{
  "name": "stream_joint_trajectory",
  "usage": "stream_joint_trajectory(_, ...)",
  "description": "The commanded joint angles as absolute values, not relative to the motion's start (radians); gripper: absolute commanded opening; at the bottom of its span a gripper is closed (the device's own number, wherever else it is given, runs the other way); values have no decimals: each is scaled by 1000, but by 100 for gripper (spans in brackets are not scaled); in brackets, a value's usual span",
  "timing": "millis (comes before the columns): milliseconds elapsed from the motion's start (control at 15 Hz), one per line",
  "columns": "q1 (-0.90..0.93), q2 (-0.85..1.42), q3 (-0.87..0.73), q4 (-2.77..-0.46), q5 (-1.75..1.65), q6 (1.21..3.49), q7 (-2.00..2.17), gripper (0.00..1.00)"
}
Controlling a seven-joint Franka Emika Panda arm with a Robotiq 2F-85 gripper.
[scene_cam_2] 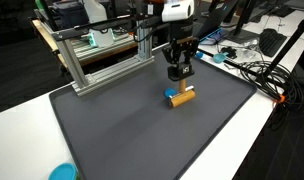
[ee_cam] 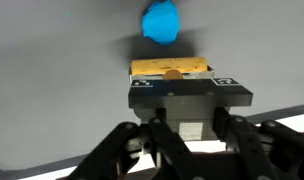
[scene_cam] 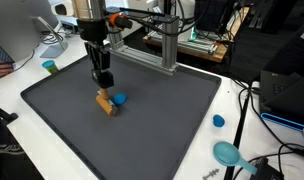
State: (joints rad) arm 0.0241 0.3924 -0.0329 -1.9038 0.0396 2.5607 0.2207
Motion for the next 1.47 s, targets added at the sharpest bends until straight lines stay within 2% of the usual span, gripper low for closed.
stream_joint_trajectory(0, 67, 306, -45, -1945, -14, 2508, 244, 21)
stream_joint_trajectory(400, 79, 306, -60, -1888, -82, 2333, 317, 21)
stream_joint_trajectory(733, 37, 382, -43, -1826, -15, 2299, 244, 21)
stream_joint_trajectory(1400, 6, 533, -43, -1650, 43, 2049, 243, 21)
